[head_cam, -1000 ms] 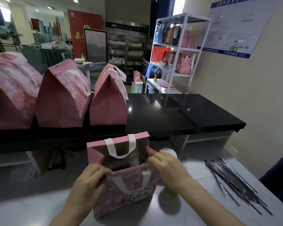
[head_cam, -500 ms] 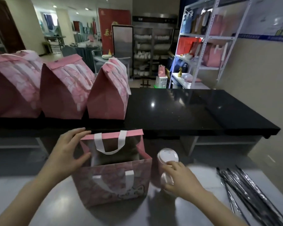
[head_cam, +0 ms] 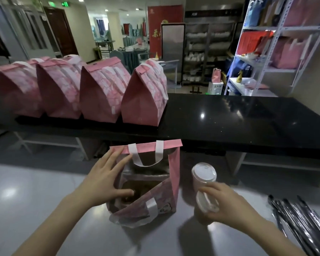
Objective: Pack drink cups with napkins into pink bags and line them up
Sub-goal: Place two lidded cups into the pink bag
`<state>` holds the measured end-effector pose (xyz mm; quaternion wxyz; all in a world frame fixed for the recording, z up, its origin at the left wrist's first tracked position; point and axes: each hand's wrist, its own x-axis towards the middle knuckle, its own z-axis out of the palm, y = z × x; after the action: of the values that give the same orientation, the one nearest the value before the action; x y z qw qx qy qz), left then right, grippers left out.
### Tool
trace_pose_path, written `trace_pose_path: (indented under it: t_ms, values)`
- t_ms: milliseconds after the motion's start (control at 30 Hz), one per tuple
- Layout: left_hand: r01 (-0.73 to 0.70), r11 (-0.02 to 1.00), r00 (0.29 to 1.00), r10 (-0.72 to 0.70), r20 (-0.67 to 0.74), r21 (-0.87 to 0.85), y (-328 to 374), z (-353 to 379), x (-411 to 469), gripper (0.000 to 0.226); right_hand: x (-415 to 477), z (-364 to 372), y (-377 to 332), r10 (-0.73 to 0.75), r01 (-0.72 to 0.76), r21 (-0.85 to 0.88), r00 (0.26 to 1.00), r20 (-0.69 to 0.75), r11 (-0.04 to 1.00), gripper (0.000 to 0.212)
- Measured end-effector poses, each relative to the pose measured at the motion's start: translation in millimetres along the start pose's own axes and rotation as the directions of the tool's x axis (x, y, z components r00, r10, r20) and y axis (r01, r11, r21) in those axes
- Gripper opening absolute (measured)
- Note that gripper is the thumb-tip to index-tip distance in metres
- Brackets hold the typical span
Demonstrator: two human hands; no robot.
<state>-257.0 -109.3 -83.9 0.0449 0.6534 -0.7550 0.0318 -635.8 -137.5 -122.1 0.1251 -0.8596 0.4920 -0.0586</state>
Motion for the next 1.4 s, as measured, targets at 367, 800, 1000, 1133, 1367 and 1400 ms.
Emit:
trace_pose_path:
  t_ms: [367, 800, 1000, 1133, 1367, 1400]
  values:
    - [0.003, 0.996, 0.992, 0.008, -0.125, 0.087, 5.2, -4.6, -15.2, 0.1, 15.6, -159.4, -109.7, -0.263, 0.312, 0.079, 0.891, -0.369, 0.947, 0.072]
    - [-0.244, 0.953, 0.967, 0.254, -0.029, 0.181, -20.1, -22.3, -8.5, 0.101, 65.3, -48.5, -175.8, -0.319, 0.32, -0.182, 0.947, 0.036, 0.93, 0.067]
    - [-0.322, 0.927, 0.946, 0.319, 0.05, 0.192, -17.2, -37.2, -1.0, 0.104, 47.3, -27.5, -166.6, -0.287, 0.295, -0.119, 0.954, 0.084, 0.948, 0.066]
    - [-0.26, 0.945, 0.964, 0.242, 0.115, 0.196, -19.7, -32.3, -7.8, 0.114, 37.0, -27.7, -157.9, -0.205, 0.215, -0.107, 0.974, 0.097, 0.971, 0.067]
    - [-0.271, 0.955, 0.958, 0.255, 0.135, 0.124, -19.4, -23.8, -26.3, 0.133, 51.6, -31.5, -164.7, -0.149, 0.148, 0.031, 0.989, 0.008, 0.988, 0.067]
    - [-0.274, 0.954, 0.957, 0.259, 0.127, 0.119, -18.7, -23.3, -27.8, 0.135, 55.5, -27.4, -170.0, -0.17, 0.17, 0.05, 0.985, -0.001, 0.984, 0.066]
